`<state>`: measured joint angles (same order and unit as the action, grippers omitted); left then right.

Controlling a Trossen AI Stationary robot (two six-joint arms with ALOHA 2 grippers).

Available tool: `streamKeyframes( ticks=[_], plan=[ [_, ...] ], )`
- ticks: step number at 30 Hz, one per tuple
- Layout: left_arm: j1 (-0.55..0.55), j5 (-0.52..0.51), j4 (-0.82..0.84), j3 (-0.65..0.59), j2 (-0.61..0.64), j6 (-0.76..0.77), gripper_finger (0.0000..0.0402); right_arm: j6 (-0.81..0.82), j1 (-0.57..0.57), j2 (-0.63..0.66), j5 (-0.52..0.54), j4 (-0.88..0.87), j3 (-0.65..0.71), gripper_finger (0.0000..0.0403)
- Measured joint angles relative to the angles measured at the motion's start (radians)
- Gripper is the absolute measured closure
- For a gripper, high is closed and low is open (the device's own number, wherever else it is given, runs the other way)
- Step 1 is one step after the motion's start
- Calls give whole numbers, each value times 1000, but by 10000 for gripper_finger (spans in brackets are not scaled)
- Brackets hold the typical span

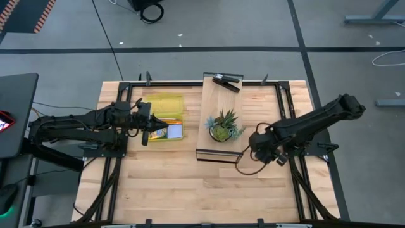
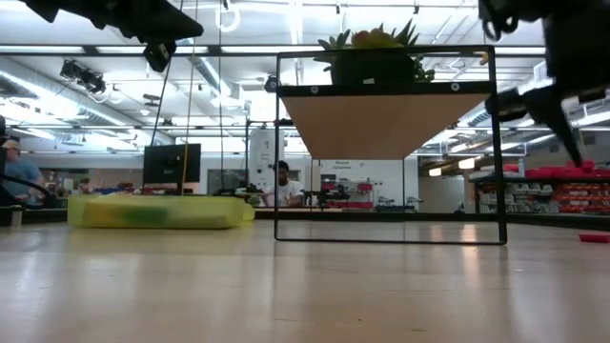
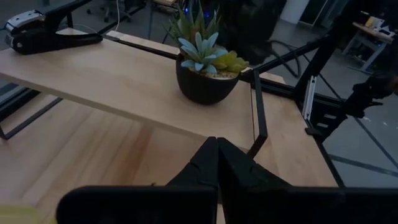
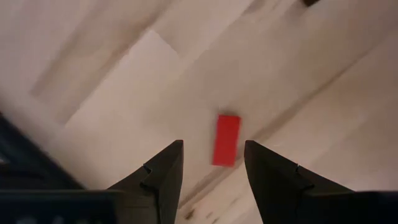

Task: Pack school essentials
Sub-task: Put the red eraser into the yellow supply box

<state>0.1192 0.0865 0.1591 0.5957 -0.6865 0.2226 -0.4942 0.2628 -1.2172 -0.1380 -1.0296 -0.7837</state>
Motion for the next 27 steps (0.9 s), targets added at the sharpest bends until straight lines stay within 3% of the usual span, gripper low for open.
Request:
streamKeyframes(
  ticks=[5,10,21,27],
  plan=[
    [0,0,5,0,0,2,389,56,7,-116,85,31,0,215],
    [0,0,9,0,0,2,383,66,33,-171,60,30,0,192],
    [0,0,12,0,0,13,393,70,77,-187,94,50,50,146],
    [0,-5,13,0,0,28,387,128,93,-105,240,48,30,147]
  ],
)
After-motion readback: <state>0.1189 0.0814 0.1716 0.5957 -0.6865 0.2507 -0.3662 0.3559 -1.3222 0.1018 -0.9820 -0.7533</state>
